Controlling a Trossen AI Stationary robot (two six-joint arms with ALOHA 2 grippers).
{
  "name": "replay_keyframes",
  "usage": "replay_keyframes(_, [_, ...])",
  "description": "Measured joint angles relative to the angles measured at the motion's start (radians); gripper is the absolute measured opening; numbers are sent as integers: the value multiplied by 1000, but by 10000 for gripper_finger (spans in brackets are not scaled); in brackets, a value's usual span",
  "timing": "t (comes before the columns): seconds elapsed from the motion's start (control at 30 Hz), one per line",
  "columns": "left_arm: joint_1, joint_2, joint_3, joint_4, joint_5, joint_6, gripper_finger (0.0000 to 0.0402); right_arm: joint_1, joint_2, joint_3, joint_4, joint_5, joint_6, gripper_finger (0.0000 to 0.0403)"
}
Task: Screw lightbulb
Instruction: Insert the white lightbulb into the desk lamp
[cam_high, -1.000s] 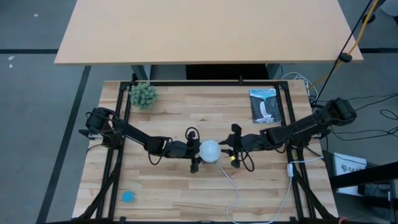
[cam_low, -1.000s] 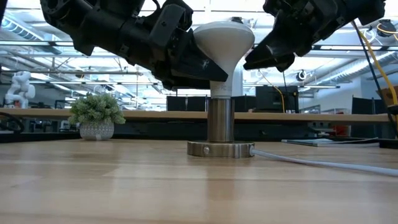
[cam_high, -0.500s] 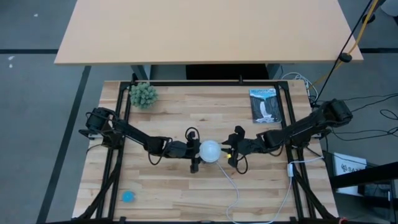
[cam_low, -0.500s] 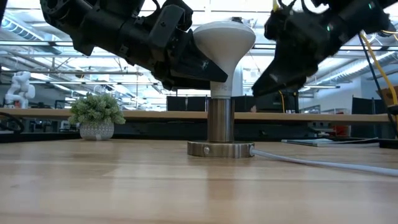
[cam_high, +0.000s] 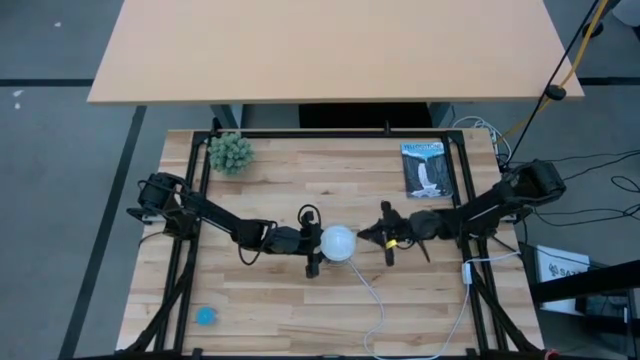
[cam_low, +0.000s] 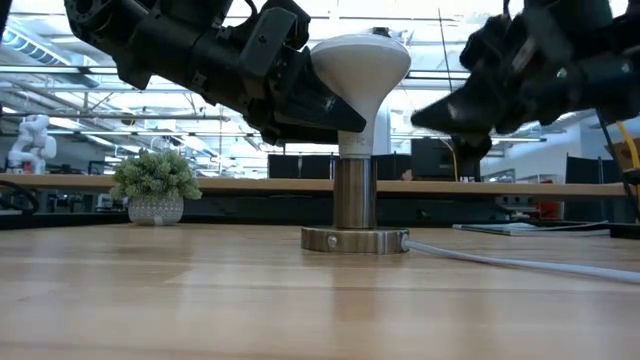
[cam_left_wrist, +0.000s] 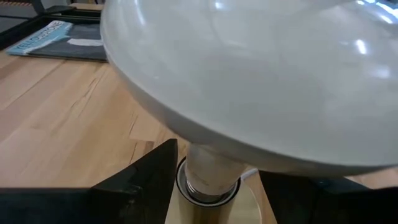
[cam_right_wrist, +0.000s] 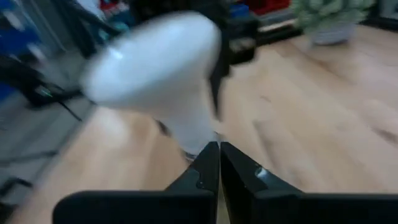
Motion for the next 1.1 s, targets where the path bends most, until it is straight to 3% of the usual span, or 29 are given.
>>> replay_keyframes(0.17, [-4,0,0,0,0,-4,220,-26,34,60,-147,14,-39,2])
replay_keyframes(0.77, [-3,0,0,1,0,-11,220,-17,201,184,-103,-19,-145,0])
replay_keyframes(1.0, [-3,0,0,1,0,-31,220,-16,211,192,-98,-213,-138,0])
replay_keyframes(1.1, [-3,0,0,2,0,-31,220,-16,211,192,-109,-220,-135,0])
